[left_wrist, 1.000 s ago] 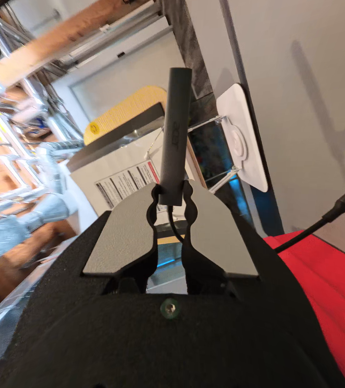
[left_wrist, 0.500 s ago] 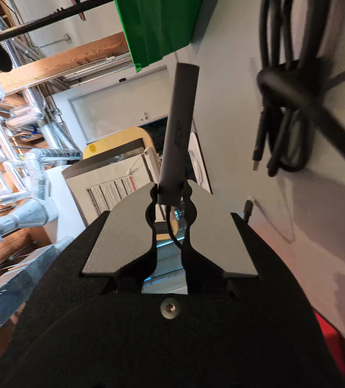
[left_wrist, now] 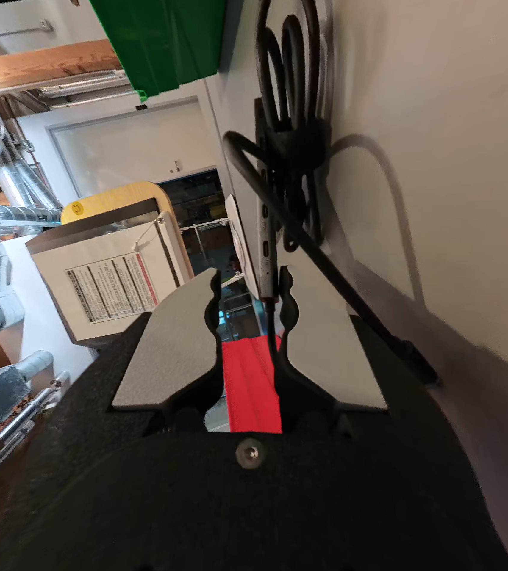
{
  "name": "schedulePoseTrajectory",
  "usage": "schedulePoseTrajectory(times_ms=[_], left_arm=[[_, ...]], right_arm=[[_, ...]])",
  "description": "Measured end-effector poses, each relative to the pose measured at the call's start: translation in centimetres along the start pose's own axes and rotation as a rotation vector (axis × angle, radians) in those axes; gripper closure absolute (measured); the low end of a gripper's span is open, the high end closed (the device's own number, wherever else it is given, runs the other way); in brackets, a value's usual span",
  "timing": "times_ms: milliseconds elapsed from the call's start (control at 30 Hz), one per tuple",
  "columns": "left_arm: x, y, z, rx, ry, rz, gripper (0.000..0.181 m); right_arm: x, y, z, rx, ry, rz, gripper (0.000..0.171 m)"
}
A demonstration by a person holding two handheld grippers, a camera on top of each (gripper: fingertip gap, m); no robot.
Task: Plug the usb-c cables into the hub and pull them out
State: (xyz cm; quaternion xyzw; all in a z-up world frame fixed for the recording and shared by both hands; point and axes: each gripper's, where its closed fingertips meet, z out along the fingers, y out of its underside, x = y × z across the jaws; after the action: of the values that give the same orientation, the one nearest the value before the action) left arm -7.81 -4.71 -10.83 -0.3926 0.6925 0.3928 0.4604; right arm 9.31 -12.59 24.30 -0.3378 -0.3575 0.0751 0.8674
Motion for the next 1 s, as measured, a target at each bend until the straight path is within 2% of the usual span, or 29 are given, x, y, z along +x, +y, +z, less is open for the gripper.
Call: schedulePoseTrajectory(times_ms=[233,333,367,467,533,633,833,1000], left_arm=[[1.1,0.6,1.5,-0.049,0.082,0.014,0.146],[1.6,0.1,2.0,-0.026,0.124,0.02,0.157],[1.8,-0.1,2.1,-0.01,0.139,0.019,0.168],[1.1,-0.3,2.4,0.02,0.149,-0.019,0.171],[-0.1,-0.3,2.3,0.047,0.177,-0.109,0.172],[-3.5,0.6,2.5,0.051,0.149,-0.246,0.172],[-12.8,2.8,3.1,0.09,-0.052,-0.476,0.172],[-19.6,4.1,3.7,0.146,-0.183,-0.621,0.172]], right_arm=[[-0.2,0.2,0.2,-0.006,-0.009,-0.001,0.164],[-0.3,0.3,0.3,-0.013,-0.014,-0.002,0.164],[-0.3,0.4,0.3,-0.015,-0.017,-0.001,0.164],[-0.4,0.6,0.4,-0.019,-0.023,0.001,0.164],[-0.5,0.8,0.6,-0.023,-0.031,0.007,0.164],[-0.5,1.5,0.9,-0.051,-0.033,0.026,0.164],[-1.2,4.6,2.9,-0.209,-0.027,0.061,0.164],[-3.6,7.2,5.6,-0.339,-0.028,0.021,0.164]])
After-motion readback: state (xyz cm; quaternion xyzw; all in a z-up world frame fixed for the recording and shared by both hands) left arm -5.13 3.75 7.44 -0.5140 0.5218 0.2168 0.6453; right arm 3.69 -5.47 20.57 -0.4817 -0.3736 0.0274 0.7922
